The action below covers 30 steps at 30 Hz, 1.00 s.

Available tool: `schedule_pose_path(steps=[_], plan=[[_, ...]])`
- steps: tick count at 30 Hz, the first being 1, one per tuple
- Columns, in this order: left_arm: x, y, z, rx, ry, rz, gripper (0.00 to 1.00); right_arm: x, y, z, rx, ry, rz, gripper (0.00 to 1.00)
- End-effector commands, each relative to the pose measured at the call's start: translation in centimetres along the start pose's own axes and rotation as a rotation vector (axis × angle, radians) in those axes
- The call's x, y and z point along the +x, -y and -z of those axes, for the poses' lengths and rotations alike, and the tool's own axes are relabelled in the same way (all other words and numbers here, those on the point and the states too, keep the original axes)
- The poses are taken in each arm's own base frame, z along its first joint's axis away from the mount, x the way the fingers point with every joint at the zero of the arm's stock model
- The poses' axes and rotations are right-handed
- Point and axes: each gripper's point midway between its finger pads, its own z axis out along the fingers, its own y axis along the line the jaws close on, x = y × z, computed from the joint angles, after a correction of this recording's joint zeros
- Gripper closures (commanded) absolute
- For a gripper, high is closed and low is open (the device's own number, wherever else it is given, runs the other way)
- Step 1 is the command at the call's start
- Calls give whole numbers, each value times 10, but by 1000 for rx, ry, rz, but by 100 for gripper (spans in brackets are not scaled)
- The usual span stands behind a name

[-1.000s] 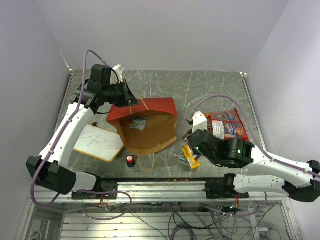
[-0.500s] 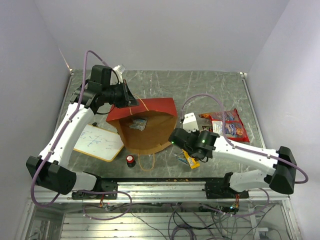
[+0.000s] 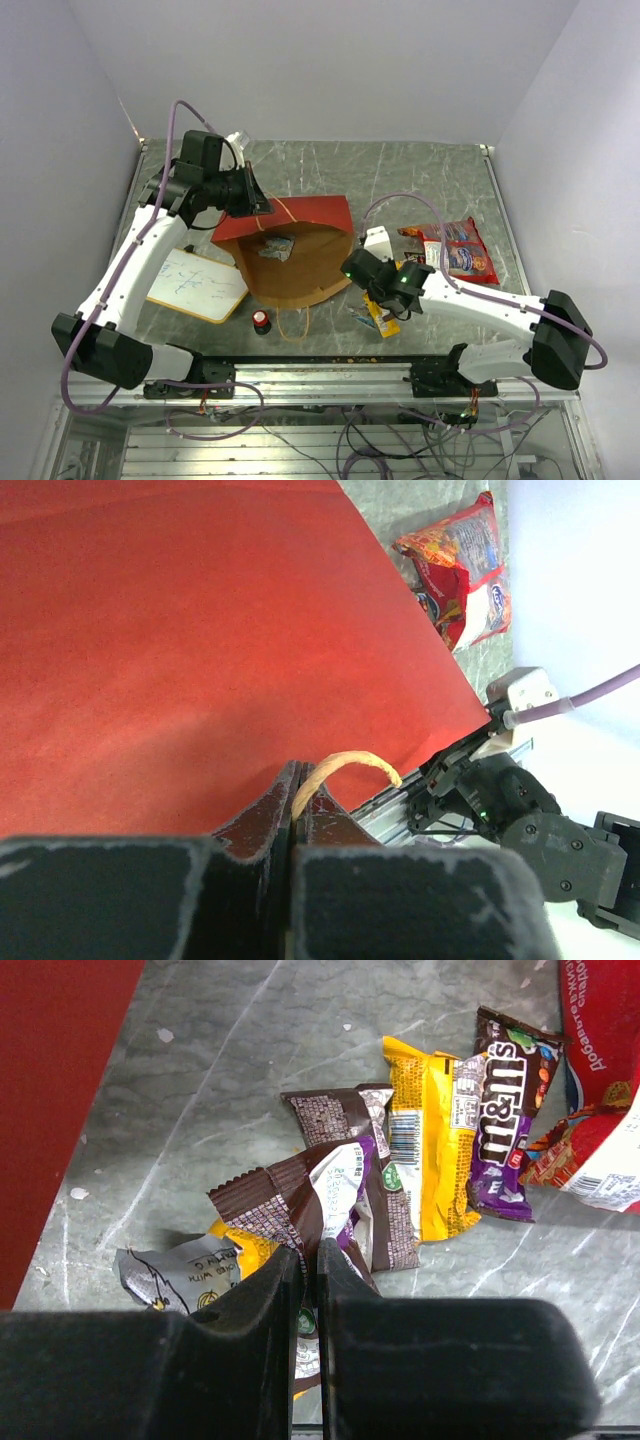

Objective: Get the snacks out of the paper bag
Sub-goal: Place the snack at the center of the board.

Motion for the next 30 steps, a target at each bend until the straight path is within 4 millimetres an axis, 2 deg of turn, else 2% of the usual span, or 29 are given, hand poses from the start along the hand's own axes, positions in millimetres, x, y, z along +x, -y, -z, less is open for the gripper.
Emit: schedule_pose_path(steps=[1,5,8,13,18,23,26,30], plan=[[-7,1,4,-16,3,5,93,0,-8,-11,-20,3,-7,100],[-11,0,-1,-31,-18,4,93,0,-18,-18,-53,12,7,100],[-13,-7,-6,-80,-54,3,93,-2,-24,-23,-65,20,45,100],[-5,-12,-12,-90,-95,48,93,9,-27,-37,-47,-28,117,100],[6,-10,-15,-54,-113,92,93,5,-28,-36,-39,-48,136,98],[14,-16,-15,-78,-117,120,93,-8,-18,-23,-12,-27,111,77],[19,-15,-23,-51,-119,167,93,-17,-14,-11,-37,12,78,57],[5,-13,-32,-25,-38,196,93,-30,-8,7,-63,53,39,41]])
